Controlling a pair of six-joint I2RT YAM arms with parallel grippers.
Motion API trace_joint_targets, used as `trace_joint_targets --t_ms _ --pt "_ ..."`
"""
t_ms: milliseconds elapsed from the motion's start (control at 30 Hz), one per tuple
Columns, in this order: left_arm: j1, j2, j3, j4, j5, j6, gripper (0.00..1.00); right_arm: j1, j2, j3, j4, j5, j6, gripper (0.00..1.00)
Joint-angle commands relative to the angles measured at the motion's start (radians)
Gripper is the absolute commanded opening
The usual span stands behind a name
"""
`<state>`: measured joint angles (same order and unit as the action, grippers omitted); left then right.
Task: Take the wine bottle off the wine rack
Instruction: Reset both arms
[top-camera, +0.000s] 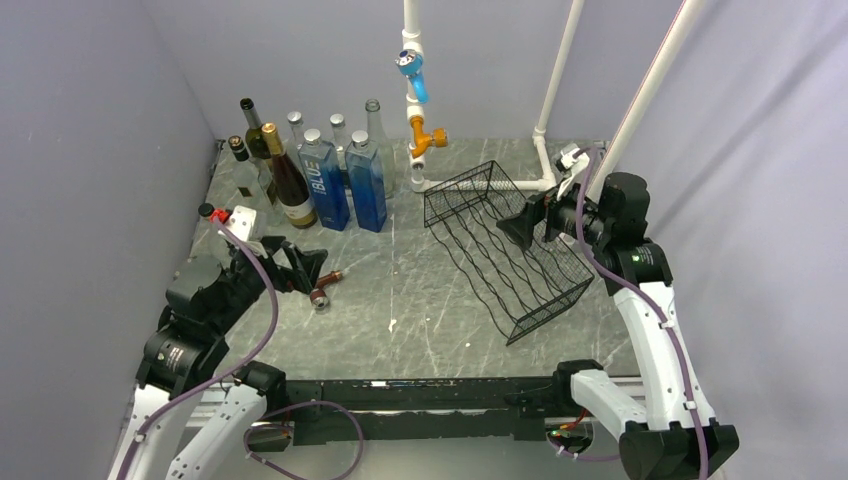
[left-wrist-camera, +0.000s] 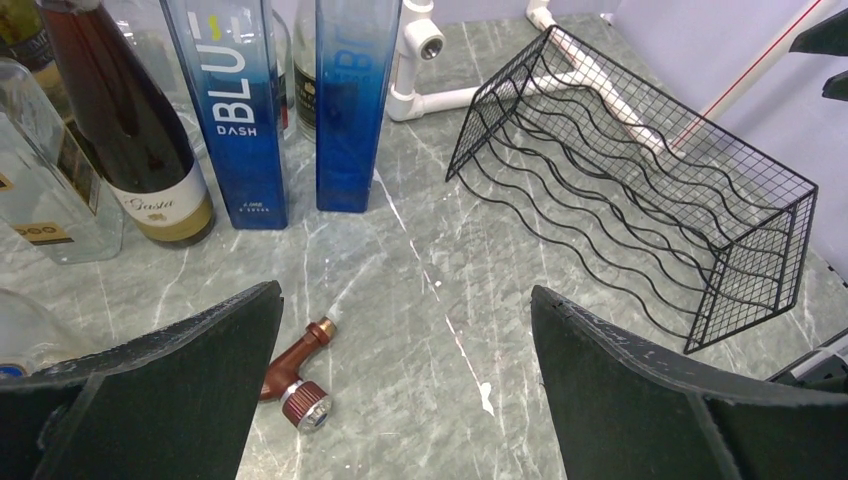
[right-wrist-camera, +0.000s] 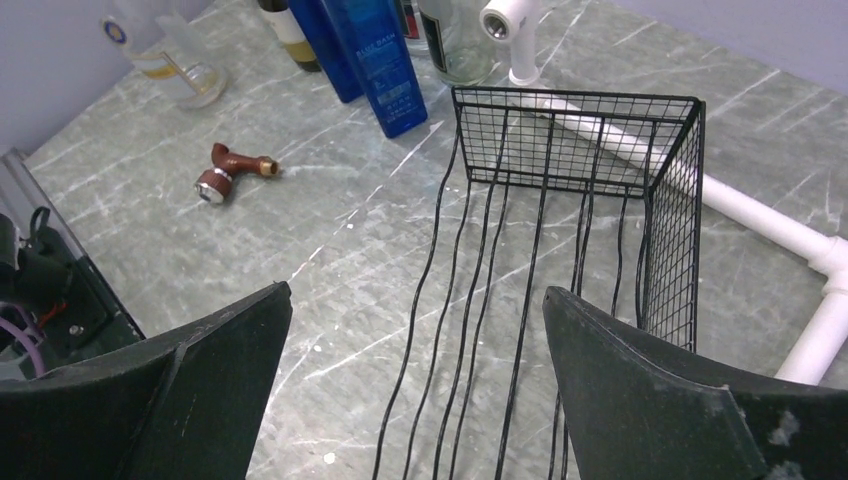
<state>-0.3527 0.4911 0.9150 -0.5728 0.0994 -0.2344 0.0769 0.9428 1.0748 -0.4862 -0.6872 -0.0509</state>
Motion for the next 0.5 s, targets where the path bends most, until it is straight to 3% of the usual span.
trace_joint_targets --t_ms 0,467 --pt "0.004 -0.023 0.031 -0.007 -0.019 -0.019 1.0 -0.013 -0.015 0.04 0.04 0.016 0.083 1.0" --pt "0.004 -0.016 0.017 0.046 -0.016 -0.088 1.0 -0.072 -0.048 0.025 0.017 0.006 0.031 1.0"
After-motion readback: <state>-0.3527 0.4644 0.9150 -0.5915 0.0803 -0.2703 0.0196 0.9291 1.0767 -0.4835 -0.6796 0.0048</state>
